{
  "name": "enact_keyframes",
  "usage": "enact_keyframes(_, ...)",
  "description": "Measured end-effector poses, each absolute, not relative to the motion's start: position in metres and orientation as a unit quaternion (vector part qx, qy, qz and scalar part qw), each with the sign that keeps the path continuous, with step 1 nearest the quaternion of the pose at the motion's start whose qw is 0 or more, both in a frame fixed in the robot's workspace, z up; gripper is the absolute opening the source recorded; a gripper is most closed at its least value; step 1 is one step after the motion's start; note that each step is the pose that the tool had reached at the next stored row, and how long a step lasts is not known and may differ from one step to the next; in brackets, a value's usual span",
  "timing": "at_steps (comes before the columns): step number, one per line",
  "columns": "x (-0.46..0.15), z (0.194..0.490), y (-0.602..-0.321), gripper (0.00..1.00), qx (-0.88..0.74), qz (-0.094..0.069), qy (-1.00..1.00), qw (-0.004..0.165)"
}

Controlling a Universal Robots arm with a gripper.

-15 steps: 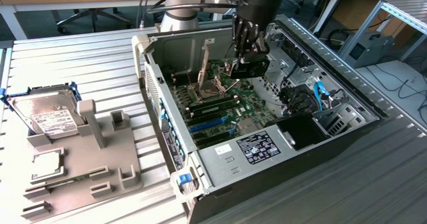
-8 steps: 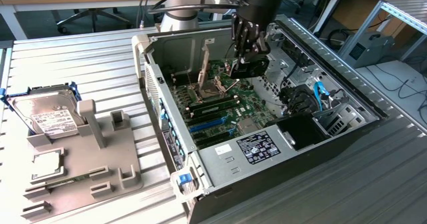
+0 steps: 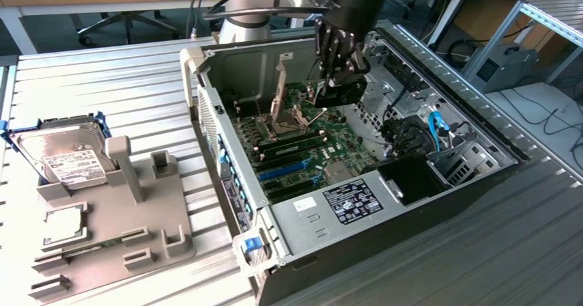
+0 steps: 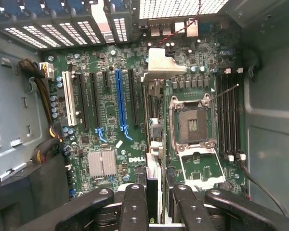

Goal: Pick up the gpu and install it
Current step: 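Insert the gpu into the slot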

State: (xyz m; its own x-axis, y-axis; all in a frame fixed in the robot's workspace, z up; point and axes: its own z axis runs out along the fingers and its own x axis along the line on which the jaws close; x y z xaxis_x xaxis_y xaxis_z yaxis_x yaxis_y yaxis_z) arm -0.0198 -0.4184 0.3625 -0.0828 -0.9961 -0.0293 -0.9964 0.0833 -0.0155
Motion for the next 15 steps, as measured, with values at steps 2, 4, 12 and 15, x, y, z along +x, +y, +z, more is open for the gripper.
enact_keyframes(2, -0.0198, 0.3625, -0.4184, 0.26, -0.680, 0.004, 0.733, 0.016)
enact_keyframes(4, -0.0198, 0.3625, -0.4184, 0.26, -0.684, 0.004, 0.729, 0.016)
enact_keyframes(12, -0.0198, 0.3625, -0.4184, 0.26, -0.696, 0.005, 0.718, 0.016)
enact_keyframes(15, -0.0199, 0.3625, -0.4184, 0.26, -0.700, 0.005, 0.714, 0.016)
